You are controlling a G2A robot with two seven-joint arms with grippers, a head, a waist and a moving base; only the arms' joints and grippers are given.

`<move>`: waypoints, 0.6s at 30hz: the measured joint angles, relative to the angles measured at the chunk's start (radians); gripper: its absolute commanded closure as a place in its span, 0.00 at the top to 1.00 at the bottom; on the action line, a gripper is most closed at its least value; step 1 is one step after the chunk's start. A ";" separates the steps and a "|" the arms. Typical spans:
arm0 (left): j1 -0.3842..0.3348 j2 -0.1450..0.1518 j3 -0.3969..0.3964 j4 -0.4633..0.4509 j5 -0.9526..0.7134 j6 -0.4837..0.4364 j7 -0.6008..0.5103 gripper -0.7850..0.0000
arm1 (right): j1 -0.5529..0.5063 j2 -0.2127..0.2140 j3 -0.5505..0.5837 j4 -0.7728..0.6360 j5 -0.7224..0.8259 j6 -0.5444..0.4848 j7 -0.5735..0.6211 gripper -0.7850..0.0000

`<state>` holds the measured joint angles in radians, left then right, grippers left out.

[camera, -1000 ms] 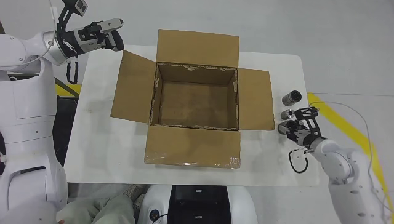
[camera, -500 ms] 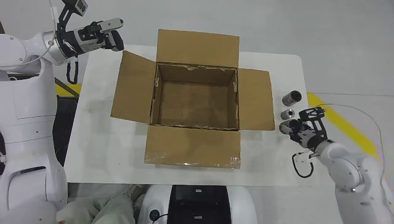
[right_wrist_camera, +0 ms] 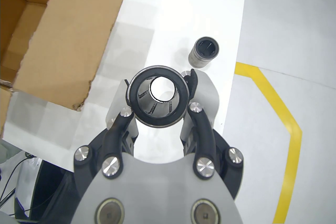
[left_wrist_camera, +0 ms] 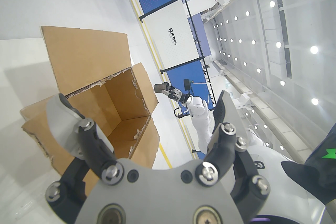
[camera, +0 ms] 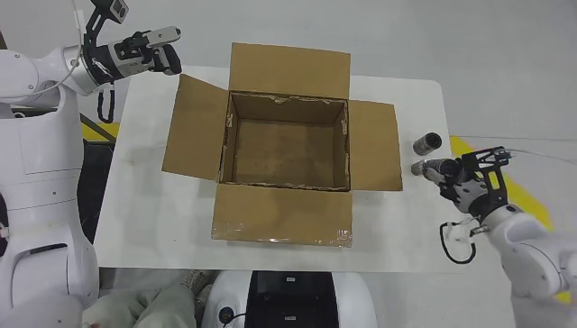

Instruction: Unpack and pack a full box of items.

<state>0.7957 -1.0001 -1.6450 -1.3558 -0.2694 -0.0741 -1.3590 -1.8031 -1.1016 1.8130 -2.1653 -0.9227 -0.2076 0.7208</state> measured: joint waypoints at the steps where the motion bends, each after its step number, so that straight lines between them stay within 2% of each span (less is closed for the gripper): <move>1: 0.000 0.000 0.000 0.000 0.000 0.000 0.000 1.00 | -0.002 0.000 0.004 -0.014 0.001 0.002 0.002 0.00; 10: 0.000 0.000 0.000 0.000 0.000 0.000 0.000 1.00 | 0.007 0.003 0.011 -0.127 -0.011 0.000 0.003 0.00; 18: 0.000 0.000 0.000 0.000 0.000 0.000 0.000 1.00 | 0.118 0.007 -0.107 -0.170 -0.003 -0.032 0.022 0.00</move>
<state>0.7957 -1.0001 -1.6450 -1.3558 -0.2694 -0.0741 -1.3590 -1.6850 -1.0950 1.7062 -2.3353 -0.9256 -0.2396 0.7426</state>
